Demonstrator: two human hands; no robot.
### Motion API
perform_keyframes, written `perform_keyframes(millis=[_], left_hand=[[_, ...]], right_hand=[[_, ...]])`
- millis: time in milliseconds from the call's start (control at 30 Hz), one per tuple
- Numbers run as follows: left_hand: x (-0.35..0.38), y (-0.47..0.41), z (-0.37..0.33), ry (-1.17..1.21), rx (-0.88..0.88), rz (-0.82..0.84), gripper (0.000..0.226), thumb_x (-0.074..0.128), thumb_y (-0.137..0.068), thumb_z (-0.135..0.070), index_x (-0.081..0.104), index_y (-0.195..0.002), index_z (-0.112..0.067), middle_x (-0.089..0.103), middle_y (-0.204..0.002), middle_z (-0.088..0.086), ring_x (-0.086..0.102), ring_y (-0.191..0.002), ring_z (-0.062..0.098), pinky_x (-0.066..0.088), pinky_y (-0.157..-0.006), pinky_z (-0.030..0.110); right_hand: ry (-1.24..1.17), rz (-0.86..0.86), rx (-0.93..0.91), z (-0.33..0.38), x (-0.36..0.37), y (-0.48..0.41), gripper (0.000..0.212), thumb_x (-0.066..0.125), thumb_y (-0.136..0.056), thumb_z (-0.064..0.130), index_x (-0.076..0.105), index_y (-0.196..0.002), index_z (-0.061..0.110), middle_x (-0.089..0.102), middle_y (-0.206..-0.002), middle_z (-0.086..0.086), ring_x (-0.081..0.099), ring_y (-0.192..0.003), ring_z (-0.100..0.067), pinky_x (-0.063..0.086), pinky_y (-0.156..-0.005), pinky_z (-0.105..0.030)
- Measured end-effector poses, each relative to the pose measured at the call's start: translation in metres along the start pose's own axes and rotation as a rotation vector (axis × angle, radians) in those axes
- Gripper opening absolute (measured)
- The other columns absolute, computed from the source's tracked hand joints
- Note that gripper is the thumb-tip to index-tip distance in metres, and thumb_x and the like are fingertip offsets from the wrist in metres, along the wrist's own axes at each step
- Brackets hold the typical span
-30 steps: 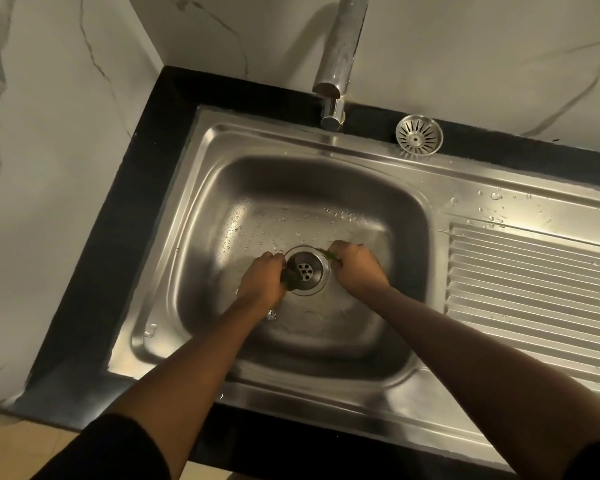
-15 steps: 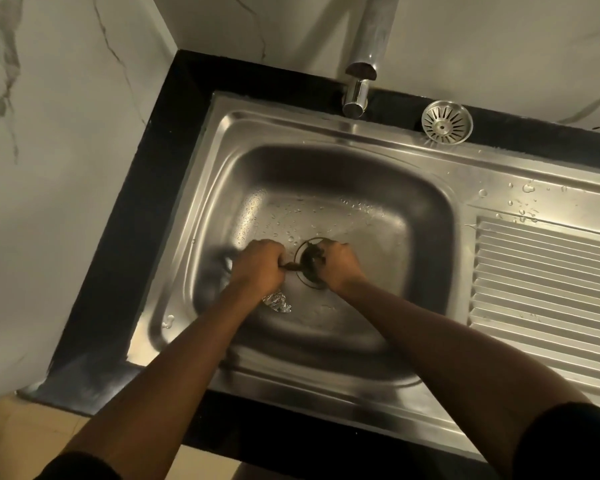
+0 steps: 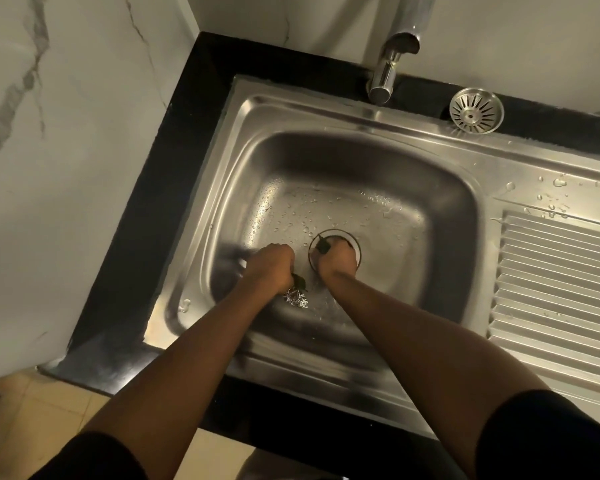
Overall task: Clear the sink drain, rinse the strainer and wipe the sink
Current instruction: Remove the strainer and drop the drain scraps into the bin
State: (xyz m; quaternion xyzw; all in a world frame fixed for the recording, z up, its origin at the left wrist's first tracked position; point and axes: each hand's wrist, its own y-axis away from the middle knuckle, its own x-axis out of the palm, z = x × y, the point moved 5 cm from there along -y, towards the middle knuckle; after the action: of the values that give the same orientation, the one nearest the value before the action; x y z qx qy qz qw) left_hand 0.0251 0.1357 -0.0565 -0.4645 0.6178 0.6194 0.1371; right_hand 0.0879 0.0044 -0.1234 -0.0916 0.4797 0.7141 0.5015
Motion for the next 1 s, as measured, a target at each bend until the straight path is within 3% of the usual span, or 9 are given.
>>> perform_keyframes(millis=[200, 333, 467, 567, 633, 733, 800, 1000], left_hand=[[0.012, 0.003, -0.002, -0.073, 0.054, -0.002, 0.025, 0.074, -0.087, -0.016, 0.069, -0.111, -0.017, 0.070, -0.116, 0.010, 0.068, -0.109, 0.030, 0.047, -0.079, 0.035], [0.018, 0.006, 0.000, -0.113, 0.074, -0.003, 0.021, 0.071, -0.089, -0.018, 0.067, -0.110, -0.018, 0.068, -0.117, 0.010, 0.066, -0.109, 0.030, 0.046, -0.080, 0.036], [0.025, 0.007, 0.000, -0.154, 0.104, -0.005, 0.025, 0.070, -0.090, -0.015, 0.064, -0.114, -0.016, 0.066, -0.120, 0.011, 0.067, -0.110, 0.032, 0.046, -0.078, 0.035], [0.028, 0.006, -0.002, -0.183, 0.103, 0.008, 0.027, 0.066, -0.090, -0.009, 0.064, -0.117, -0.015, 0.066, -0.122, 0.012, 0.069, -0.110, 0.033, 0.046, -0.078, 0.035], [0.031, 0.005, -0.003, -0.186, 0.108, 0.012, 0.028, 0.066, -0.090, -0.009, 0.064, -0.118, -0.014, 0.066, -0.123, 0.013, 0.069, -0.111, 0.035, 0.043, -0.077, 0.034], [0.034, 0.004, -0.007, -0.197, 0.117, 0.033, 0.030, 0.071, -0.090, -0.013, 0.065, -0.119, -0.012, 0.066, -0.124, 0.014, 0.069, -0.112, 0.035, 0.041, -0.076, 0.032], [0.035, 0.004, -0.010, -0.221, 0.112, 0.049, 0.031, 0.073, -0.091, -0.014, 0.064, -0.121, -0.012, 0.067, -0.125, 0.013, 0.069, -0.112, 0.033, 0.042, -0.076, 0.032], [0.031, 0.012, -0.016, -0.216, 0.105, 0.032, 0.033, 0.073, -0.092, -0.016, 0.063, -0.123, -0.014, 0.066, -0.122, 0.010, 0.068, -0.110, 0.029, 0.047, -0.079, 0.035]], right_hand=[[0.027, 0.046, -0.038, 0.001, -0.010, 0.002, 0.018, 0.070, -0.094, 0.018, 0.078, -0.109, 0.013, 0.077, -0.101, -0.010, 0.072, -0.097, -0.029, 0.047, -0.073, -0.026], [0.024, 0.094, -0.094, 0.003, -0.030, 0.006, 0.016, 0.074, -0.091, 0.016, 0.081, -0.105, 0.017, 0.078, -0.097, -0.004, 0.072, -0.093, -0.021, 0.057, -0.080, -0.027], [-0.107, 0.084, -0.115, 0.001, -0.058, 0.017, 0.017, 0.080, -0.088, 0.017, 0.081, -0.105, 0.017, 0.077, -0.094, 0.000, 0.071, -0.086, -0.015, 0.048, -0.062, -0.016], [-0.170, 0.085, -0.163, 0.000, -0.080, 0.035, 0.007, 0.082, -0.087, 0.018, 0.078, -0.085, 0.025, 0.073, -0.077, 0.006, 0.068, -0.071, -0.010, 0.046, -0.051, -0.012], [-0.200, 0.087, -0.191, -0.001, -0.093, 0.049, 0.011, 0.082, -0.087, 0.017, 0.076, -0.079, 0.022, 0.074, -0.072, 0.002, 0.069, -0.068, -0.016, 0.053, -0.056, -0.024], [-0.262, 0.131, -0.211, -0.008, -0.110, 0.071, 0.003, 0.080, -0.088, 0.017, 0.078, -0.087, 0.015, 0.078, -0.077, -0.008, 0.075, -0.070, -0.026, 0.062, -0.069, -0.041], [-0.279, 0.139, -0.214, -0.011, -0.120, 0.085, 0.002, 0.079, -0.090, 0.018, 0.079, -0.090, 0.016, 0.079, -0.078, -0.008, 0.076, -0.076, -0.031, 0.064, -0.072, -0.043], [-0.344, 0.094, -0.216, -0.018, -0.151, 0.124, 0.001, 0.080, -0.090, 0.020, 0.080, -0.091, 0.020, 0.081, -0.082, 0.000, 0.079, -0.080, -0.021, 0.066, -0.076, -0.034]])
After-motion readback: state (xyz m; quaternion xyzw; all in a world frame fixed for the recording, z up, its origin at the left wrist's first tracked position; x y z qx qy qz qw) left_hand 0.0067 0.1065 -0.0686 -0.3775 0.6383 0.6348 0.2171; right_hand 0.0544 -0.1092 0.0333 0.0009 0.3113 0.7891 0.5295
